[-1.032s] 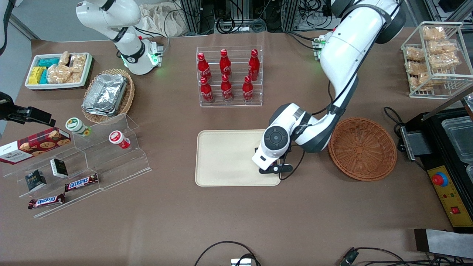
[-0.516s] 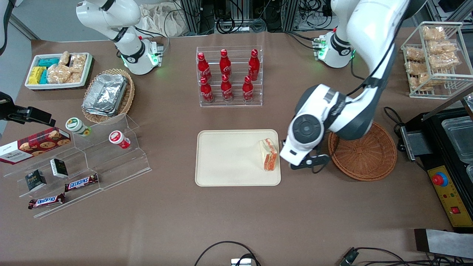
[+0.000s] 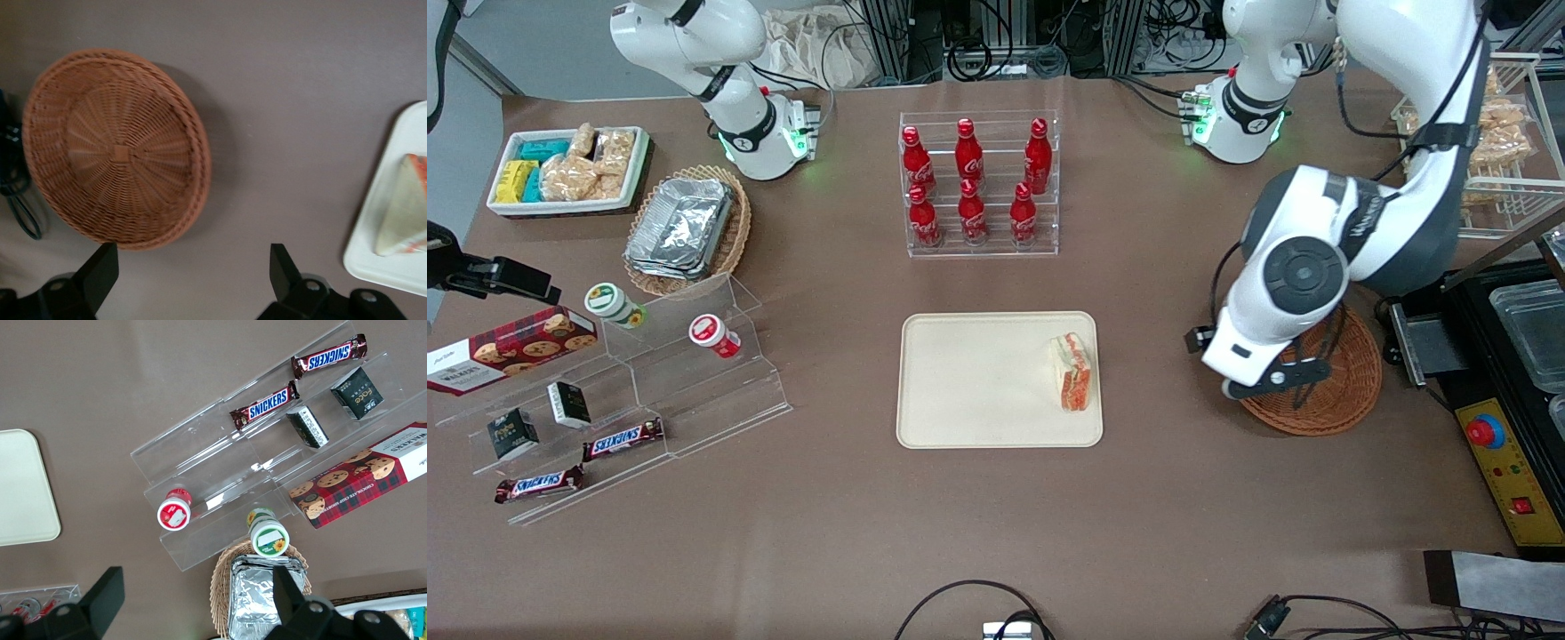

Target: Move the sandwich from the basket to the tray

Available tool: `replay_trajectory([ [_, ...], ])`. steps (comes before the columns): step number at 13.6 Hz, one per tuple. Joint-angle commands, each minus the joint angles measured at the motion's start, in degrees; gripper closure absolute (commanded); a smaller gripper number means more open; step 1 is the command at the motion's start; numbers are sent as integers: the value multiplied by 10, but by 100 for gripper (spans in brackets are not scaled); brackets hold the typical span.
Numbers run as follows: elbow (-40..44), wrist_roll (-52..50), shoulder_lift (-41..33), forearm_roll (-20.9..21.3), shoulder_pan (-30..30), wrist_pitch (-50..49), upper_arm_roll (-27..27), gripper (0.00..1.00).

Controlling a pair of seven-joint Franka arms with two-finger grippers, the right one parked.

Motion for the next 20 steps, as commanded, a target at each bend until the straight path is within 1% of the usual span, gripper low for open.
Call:
replay_trajectory([
  [1,-84,75,-69,-5,52,49,-5,0],
  [2,-88,94,-79,-11,63,54,-4,0],
  [4,-87,98,-85,-20,73,54,-4,0],
  [7,-85,97,-115,-24,73,37,-3,0],
  [10,-71,98,-122,-46,72,20,-3,0],
  [13,-70,99,-150,-49,72,1,-3,0],
  [14,-70,100,-165,-69,70,2,6,0],
  [15,-70,110,-178,-88,58,0,35,0],
  [16,-68,135,-185,-93,22,-2,68,0],
  [17,-62,162,-189,-93,3,-17,98,0],
  [18,-50,185,-189,-93,1,-37,113,0],
  [20,-38,235,-187,-93,2,-44,128,0],
])
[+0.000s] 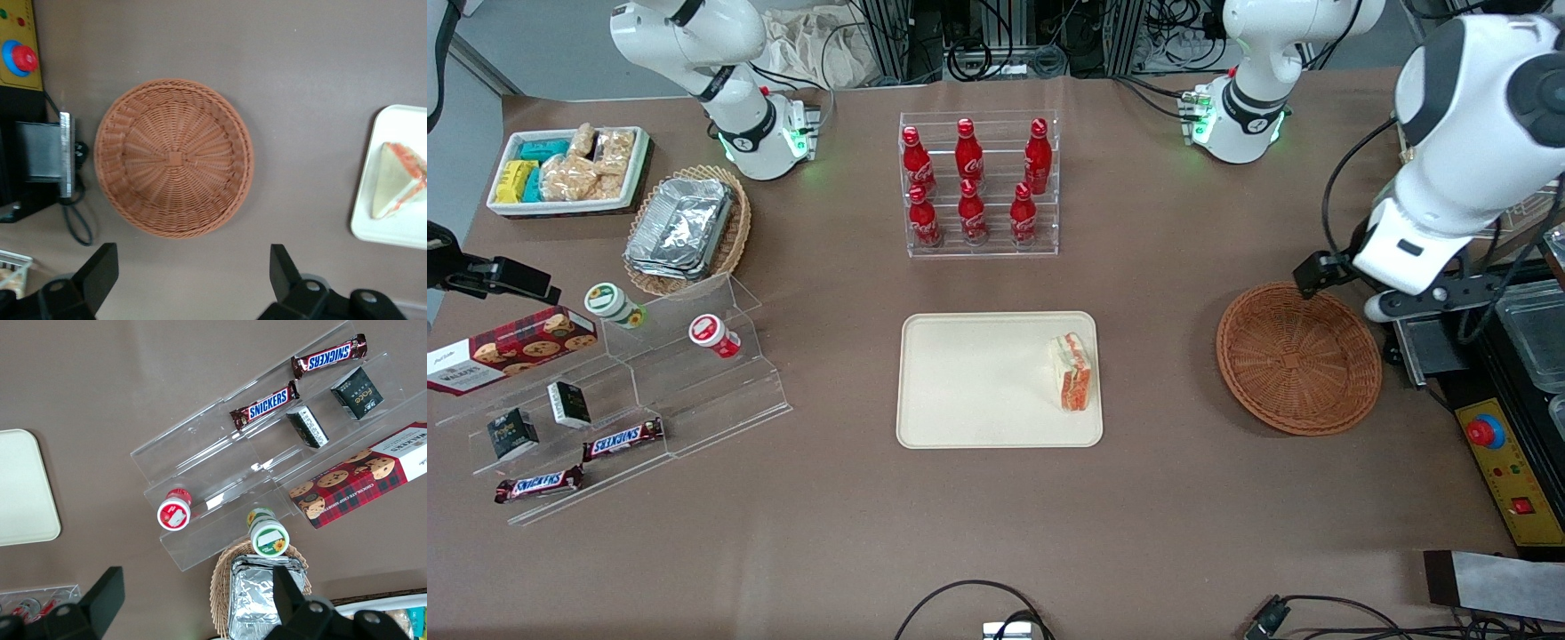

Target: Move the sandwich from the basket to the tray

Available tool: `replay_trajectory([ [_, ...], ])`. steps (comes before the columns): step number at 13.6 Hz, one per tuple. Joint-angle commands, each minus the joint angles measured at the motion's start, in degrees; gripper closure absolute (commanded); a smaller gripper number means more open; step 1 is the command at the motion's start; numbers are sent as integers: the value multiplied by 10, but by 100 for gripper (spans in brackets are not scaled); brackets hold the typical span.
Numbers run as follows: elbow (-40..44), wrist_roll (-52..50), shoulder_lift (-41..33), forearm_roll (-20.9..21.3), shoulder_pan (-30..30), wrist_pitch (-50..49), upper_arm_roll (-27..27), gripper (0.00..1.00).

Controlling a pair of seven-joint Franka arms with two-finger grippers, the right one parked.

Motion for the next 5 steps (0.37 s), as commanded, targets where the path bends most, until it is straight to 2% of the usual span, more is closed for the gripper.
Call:
replay_trajectory([
  [1,29,61,6,-18,-6,-18,26,0],
  [3,99,62,48,-34,8,-70,34,0],
  [5,180,66,103,-27,19,-122,35,0],
])
